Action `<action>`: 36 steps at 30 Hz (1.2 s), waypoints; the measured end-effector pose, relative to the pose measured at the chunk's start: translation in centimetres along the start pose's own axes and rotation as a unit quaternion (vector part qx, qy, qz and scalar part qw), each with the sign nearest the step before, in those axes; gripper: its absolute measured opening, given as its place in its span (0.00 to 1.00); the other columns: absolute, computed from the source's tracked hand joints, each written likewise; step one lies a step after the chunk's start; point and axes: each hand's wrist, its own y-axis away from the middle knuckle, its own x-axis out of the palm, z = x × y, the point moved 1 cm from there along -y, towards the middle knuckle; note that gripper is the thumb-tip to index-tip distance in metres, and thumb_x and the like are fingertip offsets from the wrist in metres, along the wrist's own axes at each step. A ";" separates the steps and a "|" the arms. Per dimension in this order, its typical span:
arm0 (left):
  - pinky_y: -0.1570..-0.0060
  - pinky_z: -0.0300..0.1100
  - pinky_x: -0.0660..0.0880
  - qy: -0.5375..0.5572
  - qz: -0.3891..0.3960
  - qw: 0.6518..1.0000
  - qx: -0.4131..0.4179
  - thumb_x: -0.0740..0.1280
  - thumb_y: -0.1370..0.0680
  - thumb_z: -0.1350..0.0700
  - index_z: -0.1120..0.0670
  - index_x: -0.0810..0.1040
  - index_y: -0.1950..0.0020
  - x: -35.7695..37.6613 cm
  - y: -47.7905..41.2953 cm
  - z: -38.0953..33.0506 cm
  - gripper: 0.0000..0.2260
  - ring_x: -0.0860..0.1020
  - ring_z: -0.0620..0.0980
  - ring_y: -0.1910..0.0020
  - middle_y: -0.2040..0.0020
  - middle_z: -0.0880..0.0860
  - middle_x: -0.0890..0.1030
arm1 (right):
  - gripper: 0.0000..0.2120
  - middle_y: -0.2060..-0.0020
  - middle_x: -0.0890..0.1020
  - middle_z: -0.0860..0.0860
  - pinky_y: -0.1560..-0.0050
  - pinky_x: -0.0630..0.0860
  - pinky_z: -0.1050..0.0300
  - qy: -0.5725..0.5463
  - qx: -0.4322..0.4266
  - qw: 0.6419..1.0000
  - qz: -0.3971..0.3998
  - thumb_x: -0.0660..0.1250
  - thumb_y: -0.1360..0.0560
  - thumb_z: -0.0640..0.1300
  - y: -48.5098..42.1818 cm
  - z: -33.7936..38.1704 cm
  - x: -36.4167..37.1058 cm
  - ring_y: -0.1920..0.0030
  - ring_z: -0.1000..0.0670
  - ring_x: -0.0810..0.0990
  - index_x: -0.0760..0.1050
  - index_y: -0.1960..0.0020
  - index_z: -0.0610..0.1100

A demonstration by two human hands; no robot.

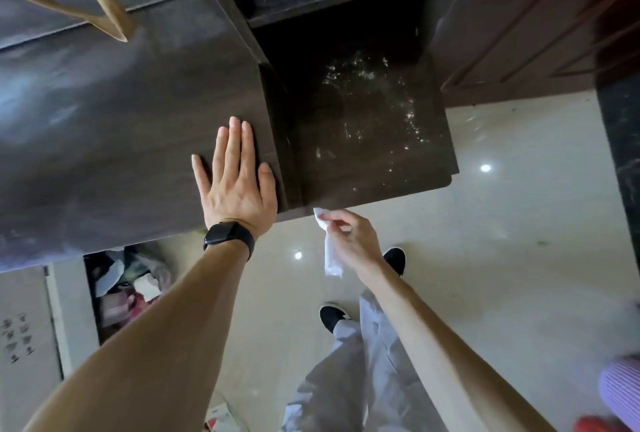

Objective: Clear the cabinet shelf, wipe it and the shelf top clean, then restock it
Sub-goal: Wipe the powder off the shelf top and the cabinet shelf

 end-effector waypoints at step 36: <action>0.23 0.60 0.45 -0.009 -0.004 1.000 -0.001 0.48 0.19 0.47 0.50 0.49 0.19 0.2 0.0 0.1 0.28 0.47 0.46 0.20 0.19 0.47 0.49 | 0.05 0.56 0.82 0.56 0.54 0.74 0.67 -0.012 -0.172 0.978 -0.119 0.68 0.23 0.43 -2.8 2.9 -0.7 0.57 0.58 0.80 0.82 0.50 0.50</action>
